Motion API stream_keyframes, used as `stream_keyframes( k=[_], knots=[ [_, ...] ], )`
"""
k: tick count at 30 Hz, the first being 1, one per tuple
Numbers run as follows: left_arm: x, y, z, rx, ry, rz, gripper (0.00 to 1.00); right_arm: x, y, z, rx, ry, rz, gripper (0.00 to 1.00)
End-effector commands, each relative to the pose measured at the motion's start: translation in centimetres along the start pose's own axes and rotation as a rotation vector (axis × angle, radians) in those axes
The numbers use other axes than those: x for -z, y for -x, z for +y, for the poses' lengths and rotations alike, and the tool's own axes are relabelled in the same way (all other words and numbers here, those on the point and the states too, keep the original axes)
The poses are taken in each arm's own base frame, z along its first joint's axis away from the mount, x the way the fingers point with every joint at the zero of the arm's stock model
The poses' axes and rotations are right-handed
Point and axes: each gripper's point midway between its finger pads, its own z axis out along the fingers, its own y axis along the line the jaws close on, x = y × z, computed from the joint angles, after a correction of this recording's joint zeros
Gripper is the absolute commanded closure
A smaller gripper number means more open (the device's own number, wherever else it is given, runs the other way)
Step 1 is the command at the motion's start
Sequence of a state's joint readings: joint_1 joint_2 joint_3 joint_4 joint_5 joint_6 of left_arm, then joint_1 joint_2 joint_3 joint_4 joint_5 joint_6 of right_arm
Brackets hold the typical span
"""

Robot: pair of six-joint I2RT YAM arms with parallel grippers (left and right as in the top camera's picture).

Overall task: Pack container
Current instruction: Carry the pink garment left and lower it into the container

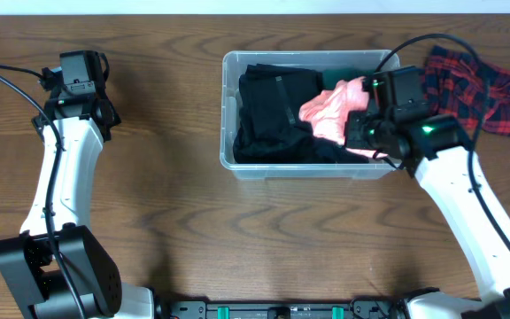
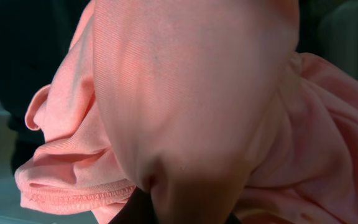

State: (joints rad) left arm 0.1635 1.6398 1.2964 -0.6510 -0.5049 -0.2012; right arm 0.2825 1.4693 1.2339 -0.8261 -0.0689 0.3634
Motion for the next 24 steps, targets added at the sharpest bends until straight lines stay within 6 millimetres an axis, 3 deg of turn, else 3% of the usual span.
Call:
stream_keyframes(
  k=[1, 11, 17, 24],
  knots=[
    [0.6, 0.7, 0.6, 0.005, 0.013, -0.022, 0.02, -1.0, -0.4, 0.8, 0.021, -0.010, 0.026, 0.91],
    [0.6, 0.7, 0.6, 0.005, 0.013, -0.022, 0.02, -4.5, -3.2, 2.7, 0.134, -0.014, 0.148, 0.89],
    [0.6, 0.7, 0.6, 0.005, 0.013, -0.022, 0.02, -4.7, -4.6, 3.9, 0.200, -0.005, 0.181, 0.88],
    [0.6, 0.7, 0.6, 0.005, 0.013, -0.022, 0.02, -4.5, -5.8, 3.9, 0.248, -0.013, 0.225, 0.87]
  ],
)
